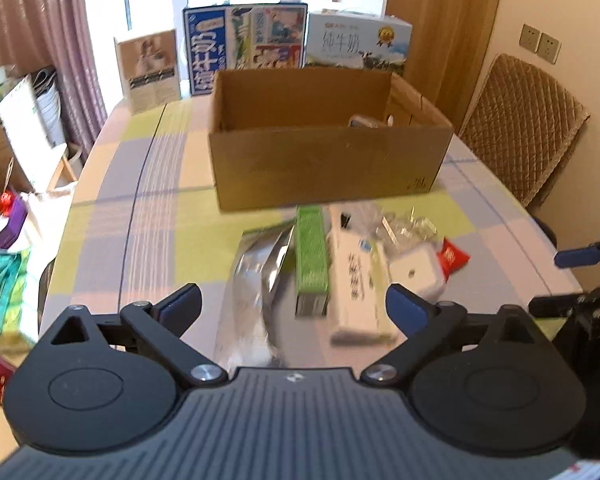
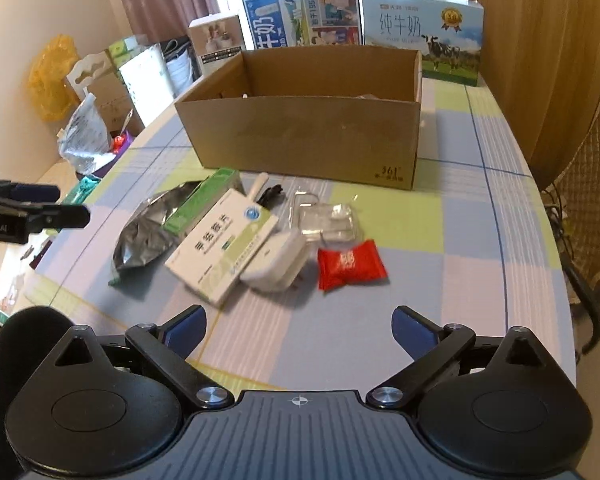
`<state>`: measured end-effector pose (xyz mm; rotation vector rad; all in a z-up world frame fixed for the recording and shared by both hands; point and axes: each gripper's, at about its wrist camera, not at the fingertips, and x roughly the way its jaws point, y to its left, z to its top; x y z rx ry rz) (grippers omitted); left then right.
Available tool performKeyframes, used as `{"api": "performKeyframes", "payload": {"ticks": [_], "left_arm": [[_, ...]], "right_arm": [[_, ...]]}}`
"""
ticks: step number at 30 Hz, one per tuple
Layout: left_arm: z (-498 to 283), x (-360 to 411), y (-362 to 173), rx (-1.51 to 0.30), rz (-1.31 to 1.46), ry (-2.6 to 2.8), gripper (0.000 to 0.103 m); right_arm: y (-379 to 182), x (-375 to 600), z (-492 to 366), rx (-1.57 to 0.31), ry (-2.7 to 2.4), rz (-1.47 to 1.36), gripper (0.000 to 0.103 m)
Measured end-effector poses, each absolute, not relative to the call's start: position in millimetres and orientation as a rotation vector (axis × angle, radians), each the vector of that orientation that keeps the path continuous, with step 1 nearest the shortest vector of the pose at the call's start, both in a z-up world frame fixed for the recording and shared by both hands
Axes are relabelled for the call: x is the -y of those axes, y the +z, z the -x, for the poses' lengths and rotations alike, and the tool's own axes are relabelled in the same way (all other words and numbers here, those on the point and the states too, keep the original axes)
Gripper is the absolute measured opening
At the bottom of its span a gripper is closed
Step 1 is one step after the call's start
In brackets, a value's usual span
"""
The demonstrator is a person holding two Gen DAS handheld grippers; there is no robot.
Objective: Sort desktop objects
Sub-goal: 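Move both tools back over the remaining table items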
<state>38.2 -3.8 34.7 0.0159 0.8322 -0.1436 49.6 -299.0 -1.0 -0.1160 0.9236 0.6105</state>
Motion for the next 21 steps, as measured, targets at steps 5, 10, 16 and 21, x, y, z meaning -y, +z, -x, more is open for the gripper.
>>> {"api": "performKeyframes", "payload": {"ticks": [5,10,16,21], "left_arm": [[-17.4,-6.4,23.9,-0.858,-0.015,-0.120,0.098],[-10.4,-10.5,17.5,-0.875,-0.014,-0.112,0.098],[-15.5,-13.5,11.7,-0.903,-0.032,-0.110,0.098],[-26.1,-14.6,6.5,-0.930,-0.056,-0.120,0.098]], "right_arm": [[-3.4,302.6,-36.8,-0.914,0.603,0.125,0.098],[-4.7,298.4,-34.4,-0.913,0.617,0.137,0.098],[-8.1,287.9,-34.2,-0.903,0.648,0.181,0.098],[-15.0,274.8,-36.7,-0.876,0.712,0.276,0.098]]}}
